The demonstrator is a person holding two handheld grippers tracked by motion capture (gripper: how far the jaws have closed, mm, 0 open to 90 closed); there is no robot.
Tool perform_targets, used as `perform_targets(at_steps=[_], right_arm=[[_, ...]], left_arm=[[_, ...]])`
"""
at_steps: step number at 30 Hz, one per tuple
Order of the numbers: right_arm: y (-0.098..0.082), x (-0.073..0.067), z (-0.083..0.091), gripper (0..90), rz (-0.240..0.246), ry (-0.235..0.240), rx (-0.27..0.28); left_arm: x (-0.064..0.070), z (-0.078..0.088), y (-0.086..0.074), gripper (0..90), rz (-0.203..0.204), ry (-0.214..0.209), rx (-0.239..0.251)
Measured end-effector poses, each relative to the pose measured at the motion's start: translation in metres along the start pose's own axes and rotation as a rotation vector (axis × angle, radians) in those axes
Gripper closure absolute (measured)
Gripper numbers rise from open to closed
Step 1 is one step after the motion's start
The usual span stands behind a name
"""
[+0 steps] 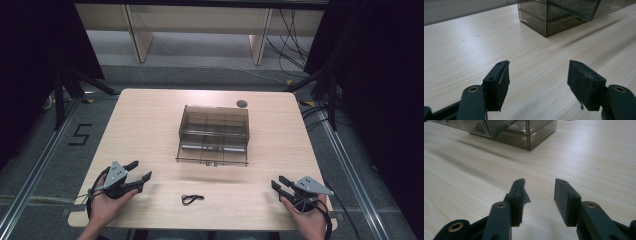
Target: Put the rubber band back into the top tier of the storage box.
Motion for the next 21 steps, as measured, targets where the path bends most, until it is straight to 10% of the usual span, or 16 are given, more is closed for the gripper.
perform_targets(at_steps=[11, 19, 21], right_arm=[[0.003, -0.005, 0.003, 59.3, -0.003, 0.021, -0.026], [0.003, -0.001, 0.002, 58.3, 0.055, 0.031, -0.034], [0.001, -0.005, 0.003, 58.3, 0.007, 0.039, -0.053]], left_arm=[[0.007, 0.005, 0.005, 33.9, -0.014, -0.050, -0.042], [0.025, 0.012, -0.002, 34.9, -0.086, -0.140, -0.285], [0.025, 0.014, 0.000, 35.3, -0.121, -0.147, -0.305]])
Point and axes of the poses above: each handheld gripper's, and its own axes: z roughly backward along the jaws, y roughly out of its top, x roughly to its right, the point moved 10 cm from there along -z, roughly forward along the jaws, and after that the axes turned 7 degrees about z, right-handed, at the moved point
